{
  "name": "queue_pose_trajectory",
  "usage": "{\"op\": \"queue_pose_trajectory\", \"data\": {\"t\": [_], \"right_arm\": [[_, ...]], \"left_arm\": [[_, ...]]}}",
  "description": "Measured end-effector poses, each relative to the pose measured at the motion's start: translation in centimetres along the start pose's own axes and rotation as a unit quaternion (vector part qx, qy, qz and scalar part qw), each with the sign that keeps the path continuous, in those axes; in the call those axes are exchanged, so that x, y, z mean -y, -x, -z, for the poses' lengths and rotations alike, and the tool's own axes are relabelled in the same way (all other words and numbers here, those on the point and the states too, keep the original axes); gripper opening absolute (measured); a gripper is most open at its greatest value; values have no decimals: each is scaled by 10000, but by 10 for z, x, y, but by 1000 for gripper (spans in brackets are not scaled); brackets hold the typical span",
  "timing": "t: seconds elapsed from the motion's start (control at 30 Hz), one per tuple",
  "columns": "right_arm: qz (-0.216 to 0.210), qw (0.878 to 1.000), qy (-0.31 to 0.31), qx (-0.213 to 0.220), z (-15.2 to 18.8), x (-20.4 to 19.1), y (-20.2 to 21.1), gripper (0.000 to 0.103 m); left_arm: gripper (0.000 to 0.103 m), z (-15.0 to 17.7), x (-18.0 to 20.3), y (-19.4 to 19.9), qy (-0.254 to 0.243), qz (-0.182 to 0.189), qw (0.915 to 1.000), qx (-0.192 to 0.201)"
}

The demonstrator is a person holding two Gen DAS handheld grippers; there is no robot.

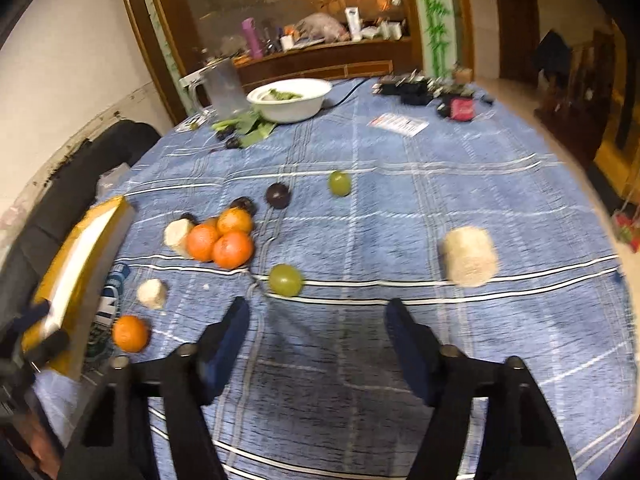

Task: Organize fruits
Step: 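Grasp a mandarin orange with the left gripper while the right gripper grasps a green grape, then carry the orange and grape into the white tray and open both grippers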

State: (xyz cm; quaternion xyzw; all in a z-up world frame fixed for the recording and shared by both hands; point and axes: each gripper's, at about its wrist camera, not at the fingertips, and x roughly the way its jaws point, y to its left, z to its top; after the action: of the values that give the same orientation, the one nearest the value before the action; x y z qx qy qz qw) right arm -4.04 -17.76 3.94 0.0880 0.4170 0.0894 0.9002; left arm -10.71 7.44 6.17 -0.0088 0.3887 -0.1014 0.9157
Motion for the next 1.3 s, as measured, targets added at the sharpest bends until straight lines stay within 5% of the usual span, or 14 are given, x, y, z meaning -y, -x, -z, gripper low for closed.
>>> {"op": "queue_pose_trajectory", "data": {"t": [0.47,0.53,0.7,0.87,1.13,1.3], "right_arm": [[-386,9983,-82,-420,-10,-14,-49,56],[-371,9981,-63,-493,-9,-16,-55,47],[-351,9982,-15,-479,-7,-15,-54,28],[-518,9977,-155,-407,-7,-11,-45,17],[-253,9995,129,-157,-9,-23,-27,15],[-252,9991,-198,-279,-15,-14,-46,30]], "left_arm": [[73,6,10,-42,-250,459,9976,-455],[69,6,12,-50,-264,487,9968,-576],[33,8,10,-61,-216,380,9959,-794],[33,8,3,-54,-3,488,9960,-753],[33,5,0,-30,72,546,9976,-424],[33,6,-10,-16,208,510,9979,-349]]}}
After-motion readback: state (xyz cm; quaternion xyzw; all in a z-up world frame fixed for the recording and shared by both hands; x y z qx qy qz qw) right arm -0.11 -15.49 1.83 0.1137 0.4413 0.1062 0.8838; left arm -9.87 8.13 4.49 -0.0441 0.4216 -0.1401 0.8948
